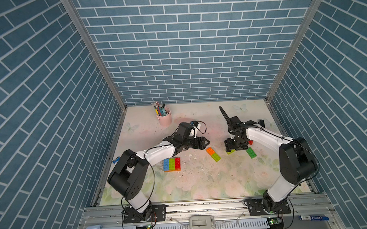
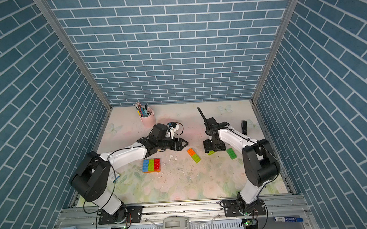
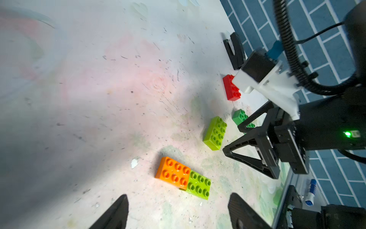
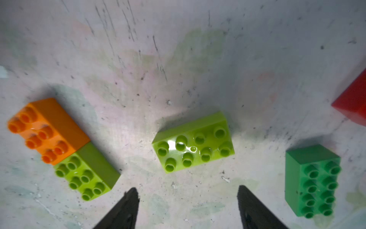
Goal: Assemble a rectangle with lego
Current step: Pick up the lego brick from the center of the board.
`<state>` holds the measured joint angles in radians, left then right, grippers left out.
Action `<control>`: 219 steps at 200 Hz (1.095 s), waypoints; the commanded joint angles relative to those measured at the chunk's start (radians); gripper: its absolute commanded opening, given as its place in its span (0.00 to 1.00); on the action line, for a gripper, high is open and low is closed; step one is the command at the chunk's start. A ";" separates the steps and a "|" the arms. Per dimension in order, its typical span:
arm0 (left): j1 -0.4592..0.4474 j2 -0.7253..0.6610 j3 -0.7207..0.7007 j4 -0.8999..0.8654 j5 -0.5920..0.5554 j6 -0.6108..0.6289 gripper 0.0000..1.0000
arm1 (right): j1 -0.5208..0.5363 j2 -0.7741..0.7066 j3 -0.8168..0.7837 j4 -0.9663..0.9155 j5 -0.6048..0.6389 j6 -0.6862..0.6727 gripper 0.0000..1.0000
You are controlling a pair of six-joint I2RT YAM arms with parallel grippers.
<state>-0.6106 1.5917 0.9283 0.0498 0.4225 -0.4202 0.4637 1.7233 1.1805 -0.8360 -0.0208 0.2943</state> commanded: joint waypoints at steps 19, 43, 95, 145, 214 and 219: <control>0.022 -0.058 -0.077 -0.056 -0.044 0.060 0.81 | 0.001 0.085 0.067 -0.036 0.031 -0.111 0.89; 0.021 -0.050 -0.099 -0.034 -0.036 0.037 0.80 | 0.000 0.130 0.080 -0.021 0.037 -0.120 0.89; 0.022 -0.046 -0.107 -0.024 -0.035 0.030 0.80 | -0.005 0.161 0.095 0.006 0.004 -0.141 0.80; 0.022 -0.045 -0.110 -0.019 -0.034 0.027 0.79 | -0.007 0.179 0.098 0.013 -0.005 -0.140 0.76; 0.022 -0.045 -0.109 -0.022 -0.042 0.026 0.79 | -0.008 0.193 0.119 0.020 0.009 -0.140 0.72; 0.021 -0.047 -0.110 -0.022 -0.041 0.025 0.79 | -0.008 0.194 0.119 0.016 0.008 -0.141 0.70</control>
<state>-0.5903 1.5429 0.8295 0.0212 0.3882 -0.3954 0.4587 1.8965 1.2827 -0.8074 -0.0147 0.1757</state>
